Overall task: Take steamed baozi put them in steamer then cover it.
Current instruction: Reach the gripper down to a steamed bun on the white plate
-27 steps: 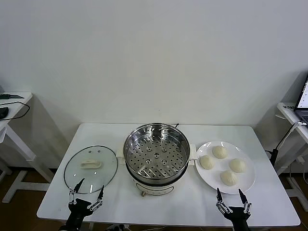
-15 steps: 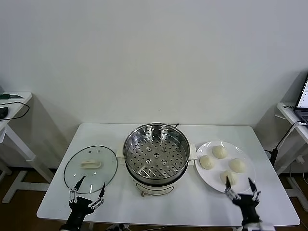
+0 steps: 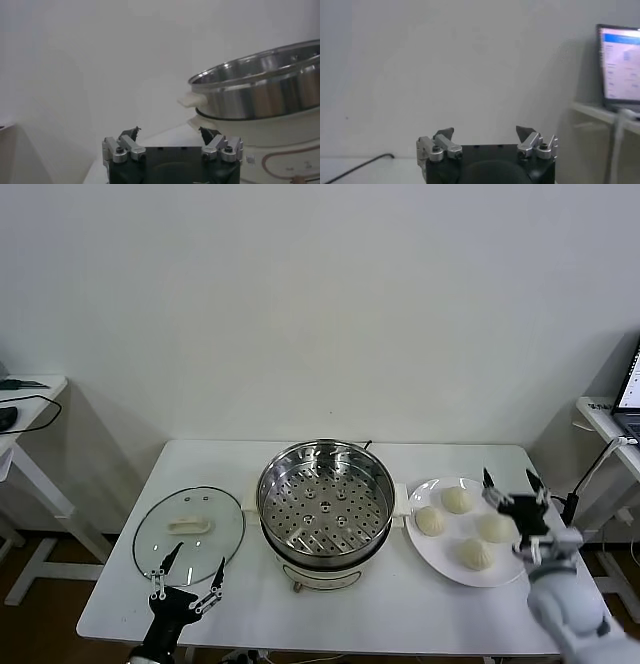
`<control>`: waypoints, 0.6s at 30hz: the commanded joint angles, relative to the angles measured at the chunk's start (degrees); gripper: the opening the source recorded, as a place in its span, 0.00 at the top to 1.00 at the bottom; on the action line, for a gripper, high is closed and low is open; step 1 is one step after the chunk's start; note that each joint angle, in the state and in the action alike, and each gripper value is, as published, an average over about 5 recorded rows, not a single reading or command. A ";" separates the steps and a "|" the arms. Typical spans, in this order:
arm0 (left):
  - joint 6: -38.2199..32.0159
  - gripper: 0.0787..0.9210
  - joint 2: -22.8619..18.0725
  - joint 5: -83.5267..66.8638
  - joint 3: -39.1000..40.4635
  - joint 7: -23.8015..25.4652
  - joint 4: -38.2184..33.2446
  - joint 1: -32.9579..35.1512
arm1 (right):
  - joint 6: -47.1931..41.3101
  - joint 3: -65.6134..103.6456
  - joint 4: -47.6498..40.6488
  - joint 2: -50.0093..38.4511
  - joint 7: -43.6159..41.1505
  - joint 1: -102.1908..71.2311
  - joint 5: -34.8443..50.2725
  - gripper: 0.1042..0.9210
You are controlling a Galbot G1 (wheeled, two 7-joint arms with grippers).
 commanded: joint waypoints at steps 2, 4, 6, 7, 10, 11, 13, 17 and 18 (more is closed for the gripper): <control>0.09 0.12 0.00 0.04 0.10 -0.11 -1.08 0.00 | -6.80 -24.51 -17.80 -12.66 -29.07 28.67 1.86 0.12; 0.11 0.12 0.02 0.04 0.16 -0.16 -1.20 -0.08 | -7.43 -31.41 -21.17 -13.50 -38.14 34.86 -3.97 0.12; 0.13 0.12 0.05 0.04 0.25 -0.20 -1.32 -0.07 | -7.12 -37.96 -24.07 -13.68 -45.64 41.04 -9.17 0.12; 0.12 0.12 0.05 0.04 0.29 -0.21 -1.41 -0.02 | -6.70 -41.34 -25.34 -13.47 -48.82 44.11 -11.45 0.12; 0.08 0.12 -0.02 0.05 0.35 -0.26 -1.65 0.15 | -4.65 -48.84 -29.03 -11.80 -57.65 51.54 -18.47 0.12; 0.08 0.12 -0.08 0.05 0.34 -0.26 -1.71 0.20 | -3.88 -50.85 -30.22 -11.01 -60.40 53.46 -20.69 0.12; 0.08 0.12 -0.25 0.04 0.28 -0.32 -1.79 0.28 | -2.44 -53.34 -32.45 -9.12 -65.43 56.67 -25.27 0.12; 0.01 0.12 -0.63 0.04 -0.04 -0.40 -1.91 0.61 | -0.27 -55.25 -36.09 -4.91 -73.95 61.02 -35.82 0.12; -0.01 0.12 -0.76 0.04 -0.15 -0.41 -1.95 0.71 | 0.05 -55.63 -36.87 -3.93 -75.09 61.81 -38.20 0.12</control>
